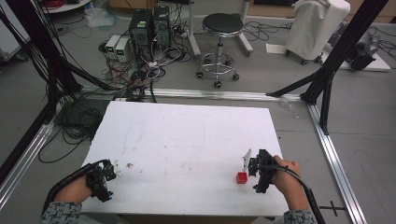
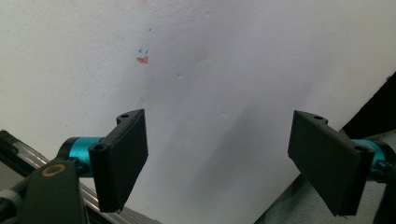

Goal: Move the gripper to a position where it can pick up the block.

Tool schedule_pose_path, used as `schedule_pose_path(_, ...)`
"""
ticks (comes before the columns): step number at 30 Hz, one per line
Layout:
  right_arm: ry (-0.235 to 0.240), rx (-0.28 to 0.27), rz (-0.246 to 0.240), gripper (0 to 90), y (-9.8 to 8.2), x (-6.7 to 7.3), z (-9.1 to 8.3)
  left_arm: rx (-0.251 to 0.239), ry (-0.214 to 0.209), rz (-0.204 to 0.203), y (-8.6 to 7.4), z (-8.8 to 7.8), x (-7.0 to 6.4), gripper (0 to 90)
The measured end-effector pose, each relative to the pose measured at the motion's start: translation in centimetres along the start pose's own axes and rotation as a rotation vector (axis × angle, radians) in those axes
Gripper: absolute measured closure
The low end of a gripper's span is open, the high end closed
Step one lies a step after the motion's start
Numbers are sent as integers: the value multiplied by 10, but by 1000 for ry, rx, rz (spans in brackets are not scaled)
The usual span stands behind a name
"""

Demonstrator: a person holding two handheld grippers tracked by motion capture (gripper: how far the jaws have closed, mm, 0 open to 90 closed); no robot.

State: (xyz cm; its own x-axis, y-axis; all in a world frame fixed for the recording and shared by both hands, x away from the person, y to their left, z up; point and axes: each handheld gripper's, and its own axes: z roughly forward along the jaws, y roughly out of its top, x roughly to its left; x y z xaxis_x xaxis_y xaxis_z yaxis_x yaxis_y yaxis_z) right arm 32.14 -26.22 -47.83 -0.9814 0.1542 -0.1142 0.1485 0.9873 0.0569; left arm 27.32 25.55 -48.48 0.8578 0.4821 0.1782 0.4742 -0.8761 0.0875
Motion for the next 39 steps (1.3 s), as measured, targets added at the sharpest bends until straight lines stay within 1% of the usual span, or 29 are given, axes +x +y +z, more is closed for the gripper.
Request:
schedule_pose_path(1,10,-4,-5,30,2,-1,1,1,1,1,0,0,0,203)
schedule_pose_path(2,22,0,-20,30,5,-2,5,-2,2,1,0,0,-1,203)
schedule_pose_path(5,28,10,-39,30,10,-5,11,2,-3,4,1,1,-1,203)
schedule_pose_path(8,33,9,-51,30,13,-7,15,2,0,6,1,1,-2,203)
schedule_pose_path(9,38,9,-57,30,16,-8,20,4,-1,7,0,1,-2,203)
schedule_pose_path(11,40,13,-54,30,19,-9,21,4,-4,5,0,1,-2,203)
schedule_pose_path(13,63,9,-71,30,25,-10,26,2,-4,5,0,1,-2,203)
schedule_pose_path(17,80,9,-73,30,30,-11,30,2,-5,3,-1,1,-2,203)
schedule_pose_path(18,87,8,-85,30,32,-11,33,2,-4,3,-1,1,-2,203)
schedule_pose_path(20,99,10,-88,30,34,-11,36,-1,3,6,-1,0,-2,203)
schedule_pose_path(25,107,19,-95,30,36,-11,41,-2,-1,9,0,0,-3,203)
schedule_pose_path(26,115,19,-94,30,38,-11,43,-1,-3,8,0,0,-3,203)
schedule_pose_path(29,116,24,-96,30,39,-11,45,0,-3,8,0,1,-3,203)
schedule_pose_path(30,117,24,-104,30,39,-11,46,1,-5,8,0,0,-3,203)
schedule_pose_path(39,119,21,-98,30,39,-11,46,-3,-2,11,0,1,-3,203)
